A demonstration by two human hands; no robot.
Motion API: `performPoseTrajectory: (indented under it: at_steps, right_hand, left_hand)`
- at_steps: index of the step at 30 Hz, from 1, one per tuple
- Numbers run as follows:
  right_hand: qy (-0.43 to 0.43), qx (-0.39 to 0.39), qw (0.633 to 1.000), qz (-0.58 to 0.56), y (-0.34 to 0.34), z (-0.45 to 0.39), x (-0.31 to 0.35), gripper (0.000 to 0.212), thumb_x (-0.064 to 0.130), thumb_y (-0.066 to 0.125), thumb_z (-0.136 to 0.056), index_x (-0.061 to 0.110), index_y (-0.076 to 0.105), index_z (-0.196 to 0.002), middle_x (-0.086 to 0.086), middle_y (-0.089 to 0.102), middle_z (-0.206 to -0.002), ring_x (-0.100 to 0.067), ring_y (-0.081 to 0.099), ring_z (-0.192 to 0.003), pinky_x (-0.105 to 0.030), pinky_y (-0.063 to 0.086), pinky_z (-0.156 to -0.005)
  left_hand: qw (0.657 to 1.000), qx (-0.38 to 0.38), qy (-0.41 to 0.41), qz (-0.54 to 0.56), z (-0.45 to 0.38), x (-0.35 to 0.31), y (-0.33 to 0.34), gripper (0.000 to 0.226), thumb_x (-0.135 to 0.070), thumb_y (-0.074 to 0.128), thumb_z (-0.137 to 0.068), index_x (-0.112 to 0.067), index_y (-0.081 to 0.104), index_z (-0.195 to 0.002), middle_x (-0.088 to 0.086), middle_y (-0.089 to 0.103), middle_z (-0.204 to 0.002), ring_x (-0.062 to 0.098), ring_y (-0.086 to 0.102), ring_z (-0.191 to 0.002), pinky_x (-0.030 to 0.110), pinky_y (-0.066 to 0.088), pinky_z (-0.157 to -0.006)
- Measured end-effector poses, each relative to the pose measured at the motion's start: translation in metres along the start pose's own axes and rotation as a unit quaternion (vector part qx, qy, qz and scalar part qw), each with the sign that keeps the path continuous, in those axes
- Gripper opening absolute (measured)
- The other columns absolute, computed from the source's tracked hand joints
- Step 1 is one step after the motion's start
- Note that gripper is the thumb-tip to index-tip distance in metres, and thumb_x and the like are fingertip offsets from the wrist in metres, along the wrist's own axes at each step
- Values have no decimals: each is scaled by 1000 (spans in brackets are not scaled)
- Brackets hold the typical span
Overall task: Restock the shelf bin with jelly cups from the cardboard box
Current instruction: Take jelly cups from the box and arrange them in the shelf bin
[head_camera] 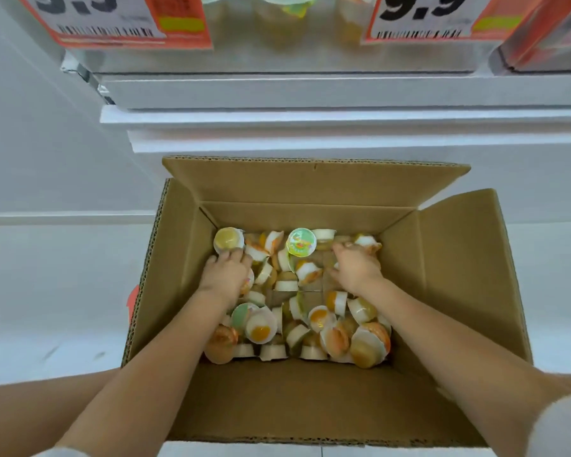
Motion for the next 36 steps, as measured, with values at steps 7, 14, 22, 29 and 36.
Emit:
performPoseTrajectory:
  at_steps: [7, 14, 22, 29, 36]
  right_hand:
    - [-59, -76, 994, -52, -5, -12, 33, 50, 30, 55, -91, 21, 37, -137, -5, 44, -135, -30, 44, -123, -40, 41, -94]
    - [33, -47, 992, -110, 14, -33, 56, 78, 26, 74, -80, 4, 28, -138, -14, 27, -144, -31, 36, -131, -36, 38, -103]
    - [32, -108, 985, -128, 2, -25, 44, 64, 28, 76, -75, 9, 41, -126, -12, 39, -131, -29, 42, -121, -37, 48, -86]
    - [-66, -103, 966, -227, -21, 8, 43, 63, 23, 75, -71, 9, 42, -122, -11, 60, -108, -27, 60, -96, -35, 51, -73]
    - [-107, -104, 961, -232, -64, 47, 41, 69, 25, 76, -69, 14, 44, -129, -7, 49, -120, -22, 49, -110, -33, 45, -88]
  left_hand:
    - [996, -48, -2, 77, -5, 9, 6, 56, -21, 56, -88, -20, 33, -139, 2, 32, -143, 27, 30, -130, 37, 33, -102]
    - [994, -84, 52, 48, -21, -25, -1, 52, -39, 51, -92, -18, 39, -138, 3, 42, -140, 22, 30, -133, 34, 25, -106]
    - [993, -57, 62, -82, -35, -45, 4, 47, -11, 50, -91, -14, 39, -137, 11, 35, -141, 28, 29, -133, 40, 28, -106]
    - [925, -75, 241, -284, -22, -70, 4, 35, -4, 46, -92, -1, 45, -127, 14, 54, -126, 35, 35, -127, 54, 31, -99]
    - [996, -66, 57, -2, -3, -35, -56, 57, -25, 55, -94, -3, 29, -140, 19, 40, -132, 37, 32, -125, 43, 33, -102]
Point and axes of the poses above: each hand's wrist, its own z-axis away from the middle knuckle, its own y-axis out of the palm, x = y × z, the point moved 9 cm from there along -z, towards the middle knuckle
